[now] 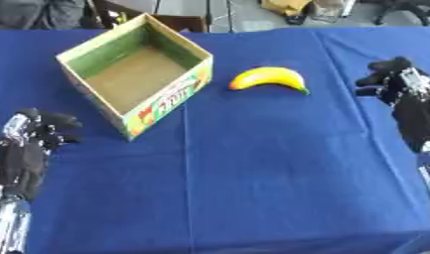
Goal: Pick up objects on the table and place them in the box.
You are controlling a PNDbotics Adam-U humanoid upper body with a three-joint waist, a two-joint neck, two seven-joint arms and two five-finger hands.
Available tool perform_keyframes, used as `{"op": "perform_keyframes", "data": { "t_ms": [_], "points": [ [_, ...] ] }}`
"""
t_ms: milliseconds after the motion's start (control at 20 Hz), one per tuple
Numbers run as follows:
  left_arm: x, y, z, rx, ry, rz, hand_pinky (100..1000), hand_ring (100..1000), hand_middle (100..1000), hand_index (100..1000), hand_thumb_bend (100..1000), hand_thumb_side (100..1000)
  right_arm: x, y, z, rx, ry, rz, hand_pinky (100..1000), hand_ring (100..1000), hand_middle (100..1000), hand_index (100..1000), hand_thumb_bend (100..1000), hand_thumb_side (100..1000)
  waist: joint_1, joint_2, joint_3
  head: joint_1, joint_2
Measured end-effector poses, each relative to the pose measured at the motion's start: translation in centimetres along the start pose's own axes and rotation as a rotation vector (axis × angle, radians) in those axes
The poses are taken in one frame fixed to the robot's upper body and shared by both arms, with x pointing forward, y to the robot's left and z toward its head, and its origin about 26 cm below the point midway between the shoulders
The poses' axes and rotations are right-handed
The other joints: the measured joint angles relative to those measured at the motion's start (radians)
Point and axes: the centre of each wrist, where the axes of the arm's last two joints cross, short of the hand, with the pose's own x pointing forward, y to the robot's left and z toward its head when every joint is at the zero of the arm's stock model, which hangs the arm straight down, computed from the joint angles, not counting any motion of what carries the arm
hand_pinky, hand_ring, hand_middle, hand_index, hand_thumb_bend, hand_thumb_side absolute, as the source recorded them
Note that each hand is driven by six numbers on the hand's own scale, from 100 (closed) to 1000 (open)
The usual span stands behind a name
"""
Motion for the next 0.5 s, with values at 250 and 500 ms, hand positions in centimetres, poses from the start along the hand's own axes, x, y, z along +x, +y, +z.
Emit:
{"op": "perform_keyframes", "data": {
  "t_ms": [250,500],
  "points": [
    [0.0,-0.3,-0.2,-0.021,-0.003,0.003,611,694,605,591,179,1000,0.6,-2.1,-3.0,0.042,0.067,0.004,671,703,537,778,100,732,0.004,0.005,0.022,-0.026,-0.001],
    [0.3,-0.6,-0.6,-0.045,-0.014,0.003,611,695,605,591,179,1000,1.2,-3.7,-5.9,0.077,0.117,0.060,682,751,568,806,100,688,0.002,0.015,0.057,-0.054,-0.010]
  ]
}}
